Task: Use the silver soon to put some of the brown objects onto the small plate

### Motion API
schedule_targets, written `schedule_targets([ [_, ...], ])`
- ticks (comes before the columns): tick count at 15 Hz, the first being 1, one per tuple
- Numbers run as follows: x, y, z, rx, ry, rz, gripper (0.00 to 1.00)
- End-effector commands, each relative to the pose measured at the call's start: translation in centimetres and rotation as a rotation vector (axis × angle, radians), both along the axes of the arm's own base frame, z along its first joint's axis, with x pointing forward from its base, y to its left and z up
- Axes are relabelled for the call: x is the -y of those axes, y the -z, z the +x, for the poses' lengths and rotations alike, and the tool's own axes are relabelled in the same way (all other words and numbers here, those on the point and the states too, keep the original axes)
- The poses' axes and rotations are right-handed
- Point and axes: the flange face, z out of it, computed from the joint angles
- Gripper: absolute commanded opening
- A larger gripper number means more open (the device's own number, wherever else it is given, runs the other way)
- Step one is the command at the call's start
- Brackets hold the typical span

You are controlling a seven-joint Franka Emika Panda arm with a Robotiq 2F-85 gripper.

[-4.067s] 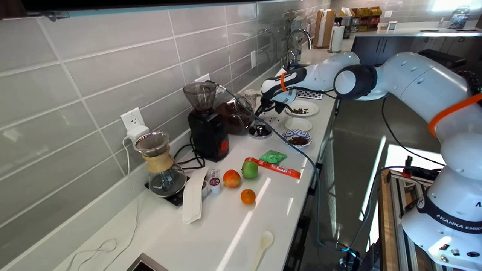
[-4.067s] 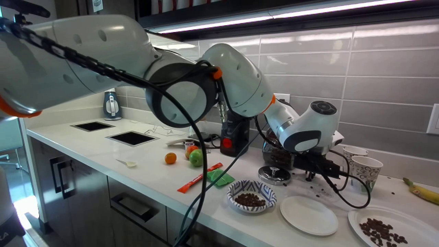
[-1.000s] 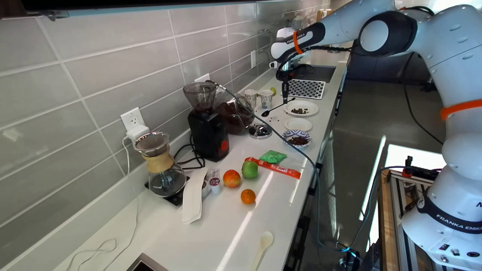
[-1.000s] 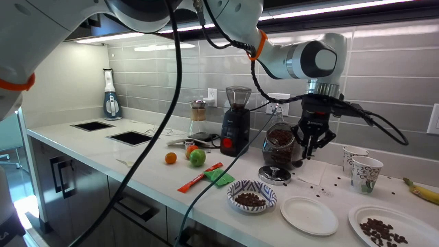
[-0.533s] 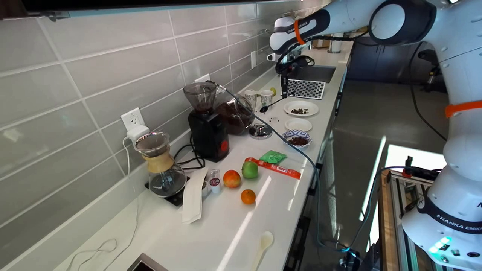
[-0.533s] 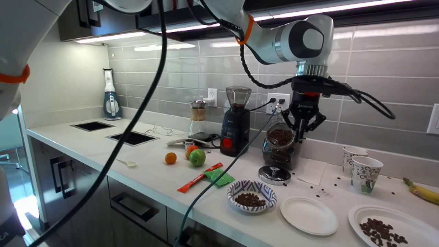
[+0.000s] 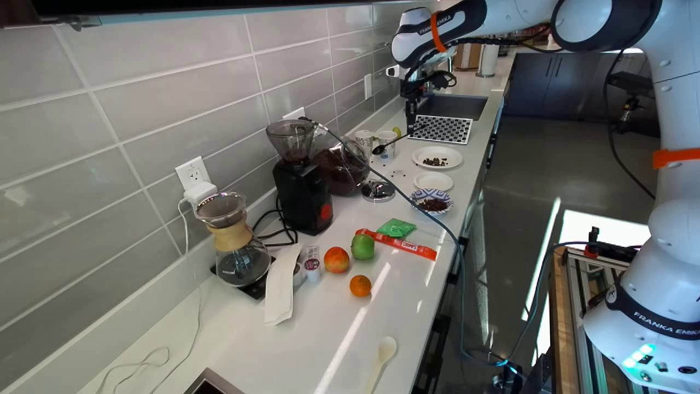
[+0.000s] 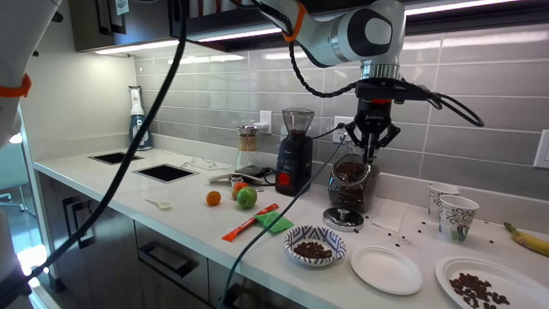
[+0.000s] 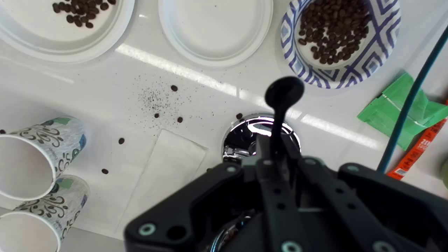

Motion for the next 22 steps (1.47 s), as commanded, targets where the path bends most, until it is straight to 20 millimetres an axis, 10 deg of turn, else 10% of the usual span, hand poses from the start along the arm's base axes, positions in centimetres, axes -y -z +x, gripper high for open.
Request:
schedule_targets([
  [1, -1.1, 0.7, 1.3, 0.037, -0.023, -0.002, 0.02],
  [22, -3.6, 7.2, 10.6, 0.191, -0.081, -0.085, 0.02],
])
